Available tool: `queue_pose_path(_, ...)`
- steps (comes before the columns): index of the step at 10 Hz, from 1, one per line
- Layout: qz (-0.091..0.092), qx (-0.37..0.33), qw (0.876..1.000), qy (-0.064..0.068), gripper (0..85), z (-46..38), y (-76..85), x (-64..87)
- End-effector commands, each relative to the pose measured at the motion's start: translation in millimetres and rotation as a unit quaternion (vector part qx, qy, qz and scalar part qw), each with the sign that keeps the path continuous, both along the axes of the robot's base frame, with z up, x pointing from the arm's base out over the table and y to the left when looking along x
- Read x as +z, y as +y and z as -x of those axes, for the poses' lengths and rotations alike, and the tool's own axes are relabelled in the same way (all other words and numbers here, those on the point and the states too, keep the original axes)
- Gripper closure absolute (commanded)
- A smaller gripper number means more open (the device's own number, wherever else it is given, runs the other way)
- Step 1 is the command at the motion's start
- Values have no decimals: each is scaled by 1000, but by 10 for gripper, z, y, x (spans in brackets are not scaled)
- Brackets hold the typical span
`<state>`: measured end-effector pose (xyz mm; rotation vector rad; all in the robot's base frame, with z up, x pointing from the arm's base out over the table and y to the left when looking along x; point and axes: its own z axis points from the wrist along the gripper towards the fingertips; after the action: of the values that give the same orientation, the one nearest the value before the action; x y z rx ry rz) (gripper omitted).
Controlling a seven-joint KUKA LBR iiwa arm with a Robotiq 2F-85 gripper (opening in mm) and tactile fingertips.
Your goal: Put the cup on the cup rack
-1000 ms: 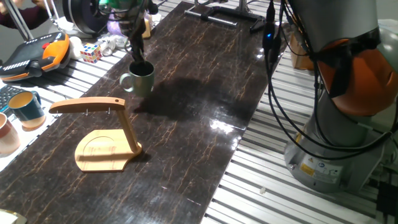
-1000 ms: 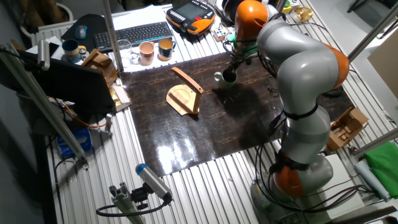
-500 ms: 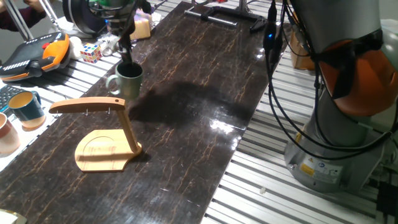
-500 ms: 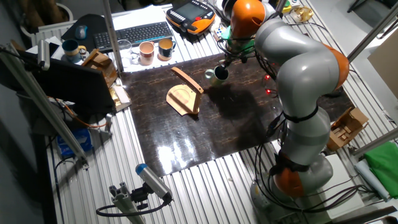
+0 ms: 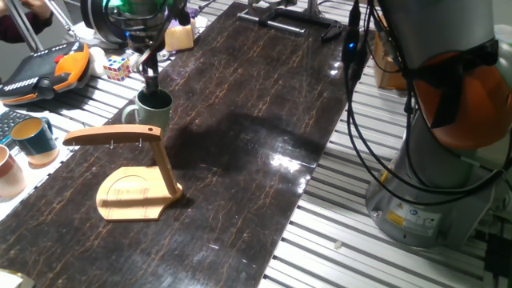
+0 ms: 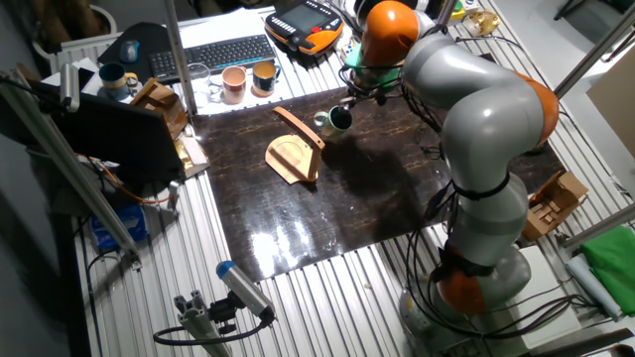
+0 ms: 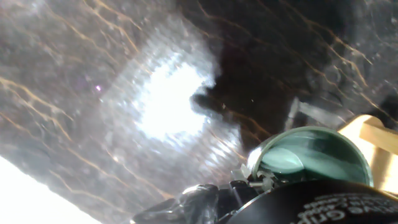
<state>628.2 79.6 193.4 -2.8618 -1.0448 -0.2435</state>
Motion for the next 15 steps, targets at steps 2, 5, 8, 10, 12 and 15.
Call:
queue_pose_path(2,-11,13,1000,-10,840,43,30,44)
queue_pose_path(5,-14,21,999,-21,840,96,32,111)
queue_pose_path(8,-10,24,999,-21,840,170,22,192)
queue_pose_path(10,-9,27,999,-23,840,208,18,254)
queue_pose_path(12,-15,33,999,-34,840,243,54,287)
queue_pose_path(15,-23,50,997,-50,840,310,67,333)
